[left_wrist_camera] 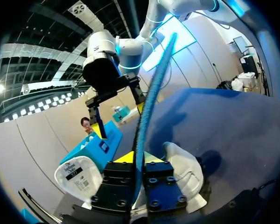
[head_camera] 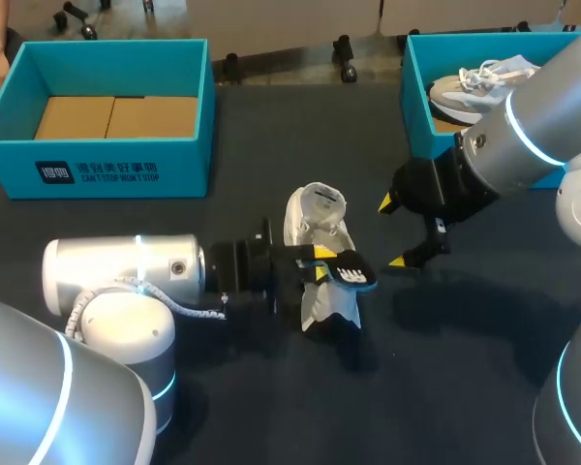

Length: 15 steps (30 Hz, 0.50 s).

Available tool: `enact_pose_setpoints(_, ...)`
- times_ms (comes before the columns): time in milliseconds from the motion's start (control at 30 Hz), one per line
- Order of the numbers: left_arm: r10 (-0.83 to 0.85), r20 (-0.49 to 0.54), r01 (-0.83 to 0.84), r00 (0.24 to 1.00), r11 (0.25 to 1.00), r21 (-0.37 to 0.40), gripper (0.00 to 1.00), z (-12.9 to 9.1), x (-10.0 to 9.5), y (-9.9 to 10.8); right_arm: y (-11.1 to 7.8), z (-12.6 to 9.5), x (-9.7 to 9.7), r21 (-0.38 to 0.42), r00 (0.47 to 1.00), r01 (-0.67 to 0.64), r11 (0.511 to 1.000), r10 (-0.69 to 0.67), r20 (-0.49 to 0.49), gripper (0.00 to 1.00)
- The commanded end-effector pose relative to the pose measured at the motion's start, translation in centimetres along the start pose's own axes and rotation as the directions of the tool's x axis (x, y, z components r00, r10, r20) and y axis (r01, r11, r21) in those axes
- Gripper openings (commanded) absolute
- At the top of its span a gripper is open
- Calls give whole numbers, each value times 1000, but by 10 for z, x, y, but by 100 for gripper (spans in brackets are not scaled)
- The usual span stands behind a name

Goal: Take the shoe out of the shoebox, open the shoe tongue, remove and reinsert the insole, then place the shoe into the shoebox

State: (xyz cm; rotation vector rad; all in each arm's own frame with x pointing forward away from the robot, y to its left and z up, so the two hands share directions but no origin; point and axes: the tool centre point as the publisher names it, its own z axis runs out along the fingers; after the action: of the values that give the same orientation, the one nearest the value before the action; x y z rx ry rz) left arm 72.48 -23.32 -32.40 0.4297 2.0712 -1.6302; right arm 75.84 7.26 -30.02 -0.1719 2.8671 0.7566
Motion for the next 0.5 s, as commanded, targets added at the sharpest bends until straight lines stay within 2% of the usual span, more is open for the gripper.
enact_pose_setpoints(33, 6, -14, -6, 1000, 1000, -9, 0, 2, 0, 4, 0, 0, 1, -1, 1000, 1, 1000, -1, 1, 100)
enact_pose_setpoints(500, 47, 0, -47, 999, 998, -50, 0, 7, -10, 25, 0, 0, 1, -1, 1000, 1, 1000, -1, 1, 100)
